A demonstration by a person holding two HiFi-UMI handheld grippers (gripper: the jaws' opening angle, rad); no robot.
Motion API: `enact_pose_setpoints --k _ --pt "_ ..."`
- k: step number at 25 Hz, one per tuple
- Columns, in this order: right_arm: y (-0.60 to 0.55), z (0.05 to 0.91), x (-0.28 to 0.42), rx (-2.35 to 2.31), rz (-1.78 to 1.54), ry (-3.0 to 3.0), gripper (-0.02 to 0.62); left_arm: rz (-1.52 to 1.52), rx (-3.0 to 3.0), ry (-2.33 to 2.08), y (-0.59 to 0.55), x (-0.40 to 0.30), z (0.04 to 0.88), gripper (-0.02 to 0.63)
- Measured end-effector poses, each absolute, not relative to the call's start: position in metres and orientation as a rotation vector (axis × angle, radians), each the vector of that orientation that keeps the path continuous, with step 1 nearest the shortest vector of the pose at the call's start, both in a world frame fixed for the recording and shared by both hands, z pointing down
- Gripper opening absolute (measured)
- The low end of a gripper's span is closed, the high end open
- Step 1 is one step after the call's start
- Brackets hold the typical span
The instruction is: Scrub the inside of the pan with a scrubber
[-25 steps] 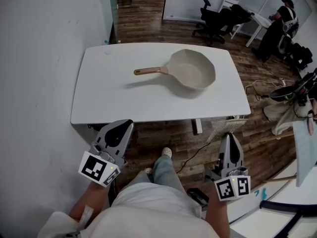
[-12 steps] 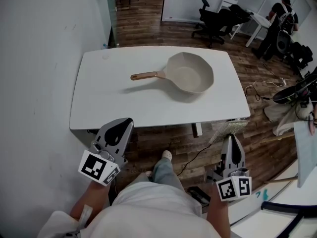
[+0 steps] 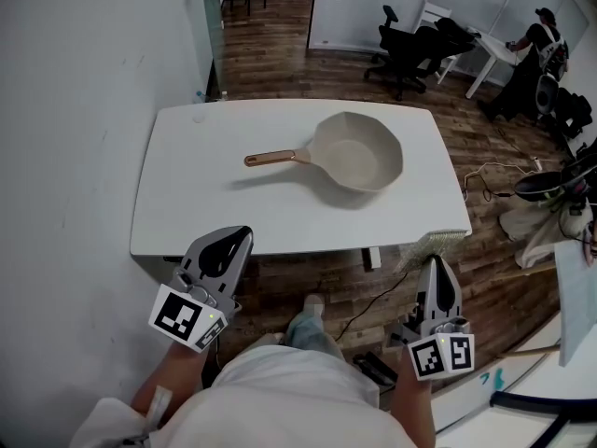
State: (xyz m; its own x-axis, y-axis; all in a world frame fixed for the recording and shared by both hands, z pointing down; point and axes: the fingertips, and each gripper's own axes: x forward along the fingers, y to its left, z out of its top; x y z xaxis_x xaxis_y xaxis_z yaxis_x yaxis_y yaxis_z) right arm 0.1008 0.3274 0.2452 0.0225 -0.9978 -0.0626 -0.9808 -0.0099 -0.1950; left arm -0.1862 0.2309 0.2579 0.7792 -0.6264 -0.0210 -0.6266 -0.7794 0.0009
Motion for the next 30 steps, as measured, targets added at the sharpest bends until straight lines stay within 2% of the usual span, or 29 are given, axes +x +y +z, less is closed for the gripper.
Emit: enact_pose_setpoints --k 30 --pt "0.191 0.245 0.139 -1.907 -0.192 2.189 0.028 0.018 -2.819 1.301 0.14 -0.166 0.242 0.012"
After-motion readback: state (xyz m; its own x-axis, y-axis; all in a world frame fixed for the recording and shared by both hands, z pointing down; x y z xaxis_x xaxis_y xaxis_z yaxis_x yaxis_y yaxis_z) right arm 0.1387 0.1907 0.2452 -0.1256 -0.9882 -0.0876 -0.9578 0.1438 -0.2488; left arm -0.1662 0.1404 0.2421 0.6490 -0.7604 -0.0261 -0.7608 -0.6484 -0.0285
